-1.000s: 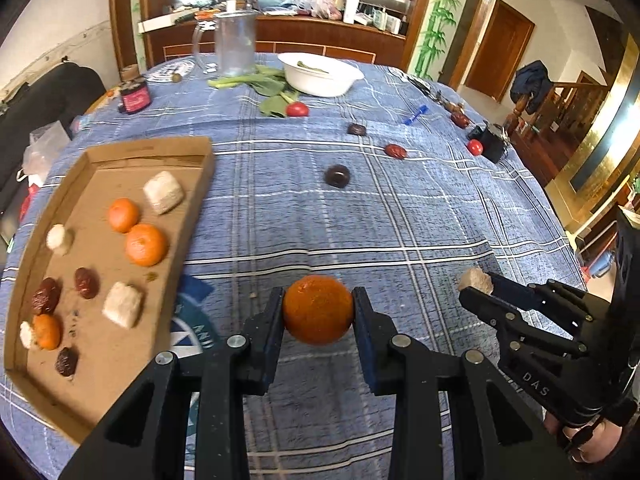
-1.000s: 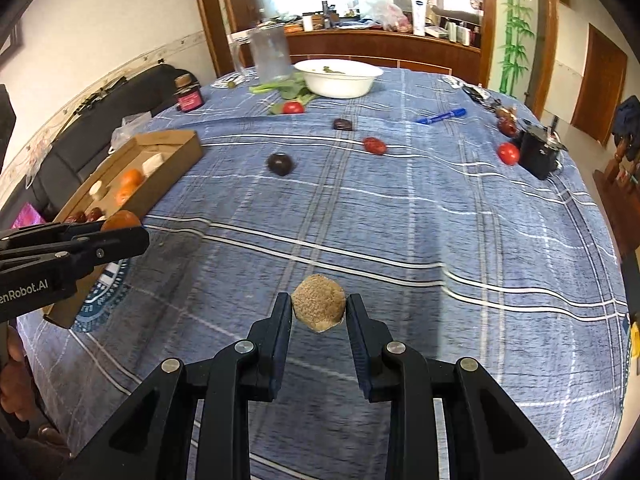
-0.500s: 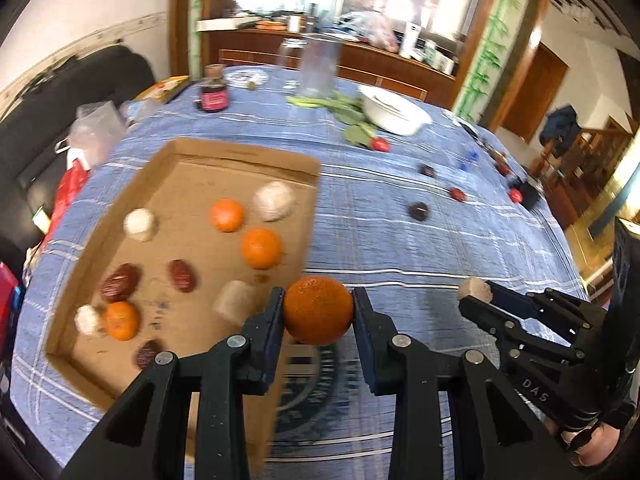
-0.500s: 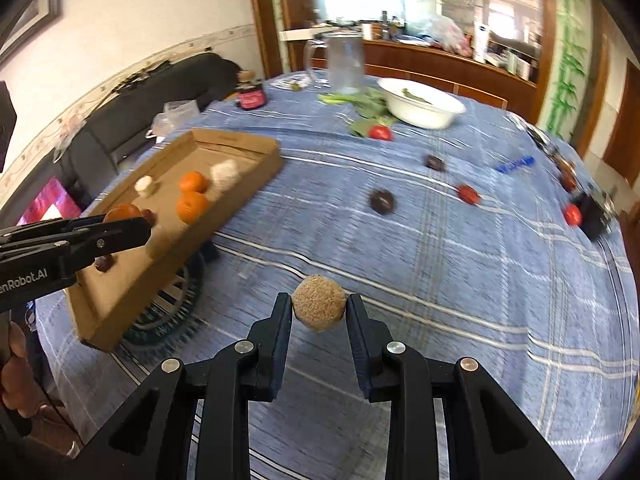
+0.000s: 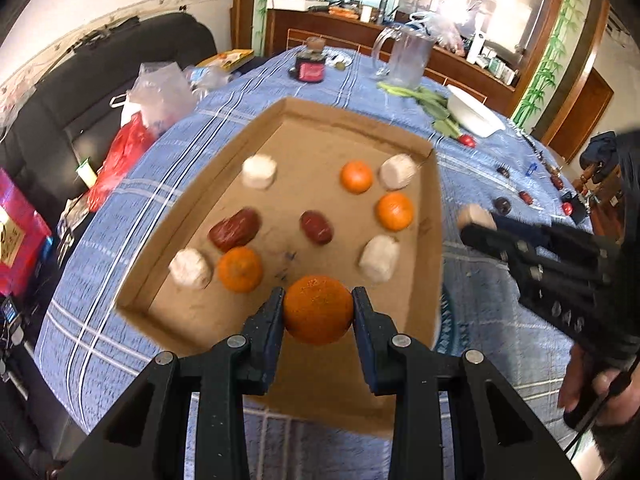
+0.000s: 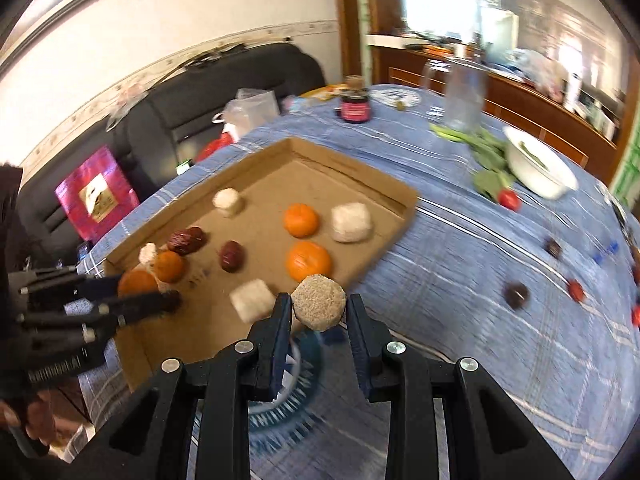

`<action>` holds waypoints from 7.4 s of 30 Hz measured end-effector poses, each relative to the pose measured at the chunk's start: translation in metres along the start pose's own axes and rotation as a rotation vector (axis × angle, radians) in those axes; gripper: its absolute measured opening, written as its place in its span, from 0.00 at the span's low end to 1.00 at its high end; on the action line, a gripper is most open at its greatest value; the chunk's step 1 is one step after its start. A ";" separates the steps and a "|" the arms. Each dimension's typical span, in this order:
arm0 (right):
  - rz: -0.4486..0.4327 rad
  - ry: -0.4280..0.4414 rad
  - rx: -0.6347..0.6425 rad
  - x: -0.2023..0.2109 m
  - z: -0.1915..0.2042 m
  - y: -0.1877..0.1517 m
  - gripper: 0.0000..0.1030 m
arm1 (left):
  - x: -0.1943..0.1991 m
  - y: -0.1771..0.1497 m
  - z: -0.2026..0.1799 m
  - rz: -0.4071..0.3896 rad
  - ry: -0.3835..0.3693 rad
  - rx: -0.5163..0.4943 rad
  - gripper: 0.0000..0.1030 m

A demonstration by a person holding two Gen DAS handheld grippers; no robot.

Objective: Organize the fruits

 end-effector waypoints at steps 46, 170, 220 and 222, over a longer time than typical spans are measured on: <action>0.142 0.029 0.344 -0.122 0.066 0.025 0.31 | -0.033 -0.027 0.002 0.075 0.011 -0.033 0.34; 0.053 -0.172 -0.242 0.096 -0.135 -0.102 0.39 | -0.039 -0.055 -0.166 0.133 -0.104 -0.267 0.38; -0.126 -0.220 -0.045 0.083 0.080 -0.042 0.96 | 0.073 -0.053 0.082 -0.139 0.268 0.051 0.93; -0.144 -0.239 -0.044 0.087 0.080 -0.045 0.97 | 0.072 -0.057 0.089 -0.133 0.297 0.059 0.93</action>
Point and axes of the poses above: each gripper's, at about its wrist camera, not at the fingertips, and x roughly against the way its jaws point, z to its left, y to its top, the point moved 10 cm from there along -x, roughly the way its jaws point, and after that the axes turned 6 degrees about -z, right-handed, at the moved point
